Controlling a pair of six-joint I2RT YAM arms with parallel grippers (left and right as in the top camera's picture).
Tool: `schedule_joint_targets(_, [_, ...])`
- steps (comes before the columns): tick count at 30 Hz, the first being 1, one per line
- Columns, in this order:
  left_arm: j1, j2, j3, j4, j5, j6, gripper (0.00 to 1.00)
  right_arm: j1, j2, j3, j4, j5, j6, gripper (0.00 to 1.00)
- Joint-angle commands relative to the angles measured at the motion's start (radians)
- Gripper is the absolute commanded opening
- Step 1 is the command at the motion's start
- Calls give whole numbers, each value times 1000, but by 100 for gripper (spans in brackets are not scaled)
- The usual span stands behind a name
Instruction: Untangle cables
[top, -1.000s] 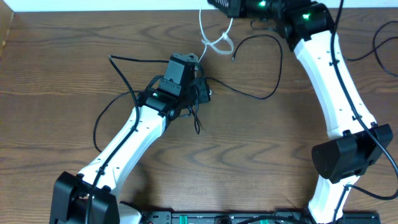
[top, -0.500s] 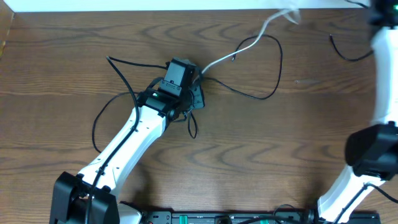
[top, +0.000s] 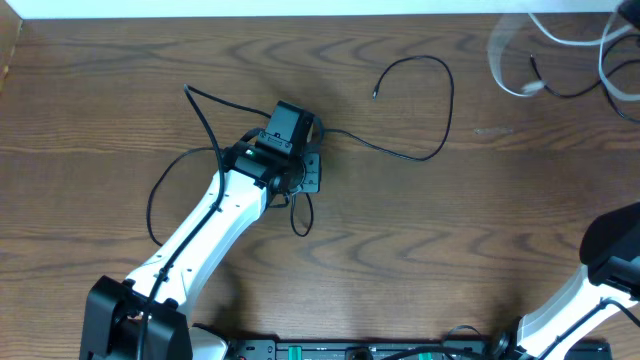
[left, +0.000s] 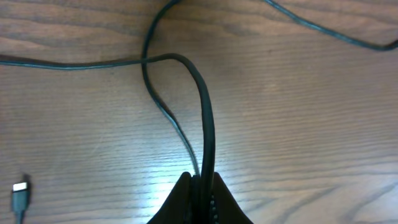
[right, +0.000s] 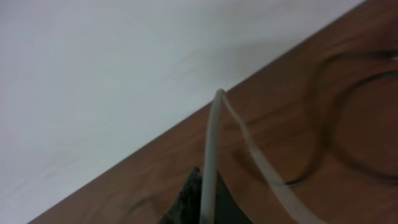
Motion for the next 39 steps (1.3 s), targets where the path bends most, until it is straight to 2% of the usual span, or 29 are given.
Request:
schedule_joint_targets(1, [0,-13,6,-21,-48,78,8,-40,-3,7,9,156,-88,1])
schedule_joint_targets(9, [0,-13,6,-43,-87,82,8,-111,-3,7,46,193,-217,1])
schedule_joint_targets(19, [0,-13,6,-43,-86,82,7,-160,39,7,66,252,-254,1])
schedule_joint_targets(20, [0,-13,5,-42,-86,82,7,-162,43,7,61,251,-255,9])
schedule_joint_targets(22, [0,-13,6,-41,-86,82,8,-162,53,7,50,241,-256,61])
schedule_joint_targets(24, [0,-13,6,-37,-82,82,7,-161,55,7,36,220,-270,89])
schedule_joint_targets(25, [0,-13,6,-34,-79,82,8,-160,55,7,32,216,-274,98])
schedule_joint_targets(30, [0,-13,6,-16,-79,82,7,-156,55,7,-6,200,-280,99])
schedule_joint_targets(33, [0,-13,8,24,-48,82,7,-151,53,7,-51,92,-328,99])
schedule_joint_targets(39, [0,-13,40,229,163,82,8,-124,37,7,-148,-156,-413,99])
